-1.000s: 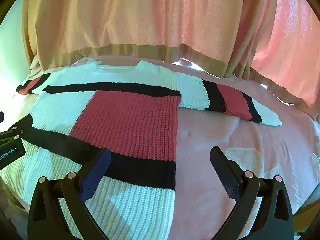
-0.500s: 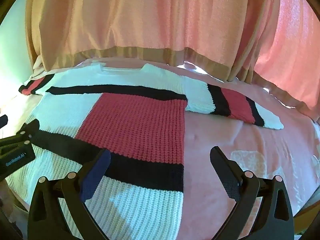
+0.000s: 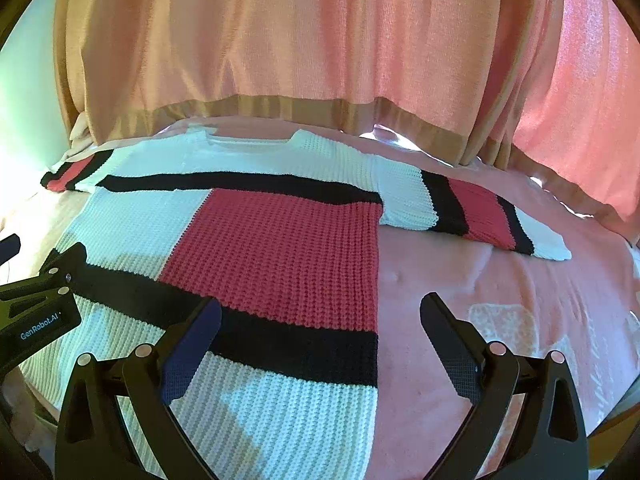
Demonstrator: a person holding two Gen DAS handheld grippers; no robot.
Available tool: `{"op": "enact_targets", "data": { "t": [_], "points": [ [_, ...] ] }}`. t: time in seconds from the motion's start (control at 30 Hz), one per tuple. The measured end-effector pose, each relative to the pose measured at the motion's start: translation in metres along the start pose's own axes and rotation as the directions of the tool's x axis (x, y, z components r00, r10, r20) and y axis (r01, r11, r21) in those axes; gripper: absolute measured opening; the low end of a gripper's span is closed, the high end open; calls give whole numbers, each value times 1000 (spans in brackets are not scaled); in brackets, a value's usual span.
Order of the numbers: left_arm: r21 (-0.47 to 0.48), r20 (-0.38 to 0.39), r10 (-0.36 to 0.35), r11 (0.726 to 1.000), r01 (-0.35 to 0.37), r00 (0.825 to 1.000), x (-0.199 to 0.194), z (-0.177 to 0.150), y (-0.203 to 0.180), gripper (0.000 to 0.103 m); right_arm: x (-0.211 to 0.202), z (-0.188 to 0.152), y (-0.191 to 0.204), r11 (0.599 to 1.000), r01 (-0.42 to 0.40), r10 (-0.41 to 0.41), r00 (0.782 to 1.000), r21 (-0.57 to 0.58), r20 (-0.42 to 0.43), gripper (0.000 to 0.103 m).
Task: Fold small clothes
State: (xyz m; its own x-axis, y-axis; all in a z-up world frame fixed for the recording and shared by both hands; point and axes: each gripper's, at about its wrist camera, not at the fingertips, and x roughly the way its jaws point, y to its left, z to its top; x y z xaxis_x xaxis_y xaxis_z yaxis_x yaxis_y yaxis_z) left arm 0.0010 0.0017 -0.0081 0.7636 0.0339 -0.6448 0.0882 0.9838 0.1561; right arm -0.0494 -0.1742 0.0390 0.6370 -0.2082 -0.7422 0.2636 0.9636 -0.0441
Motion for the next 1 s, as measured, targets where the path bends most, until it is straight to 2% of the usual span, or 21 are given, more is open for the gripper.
{"op": "enact_targets", "data": {
  "t": [1.0],
  "points": [
    [4,0,-1,1000,1,1000,1,2,-3,98,1,0,2,1000,0,0,1000,1,0,98]
  ]
}}
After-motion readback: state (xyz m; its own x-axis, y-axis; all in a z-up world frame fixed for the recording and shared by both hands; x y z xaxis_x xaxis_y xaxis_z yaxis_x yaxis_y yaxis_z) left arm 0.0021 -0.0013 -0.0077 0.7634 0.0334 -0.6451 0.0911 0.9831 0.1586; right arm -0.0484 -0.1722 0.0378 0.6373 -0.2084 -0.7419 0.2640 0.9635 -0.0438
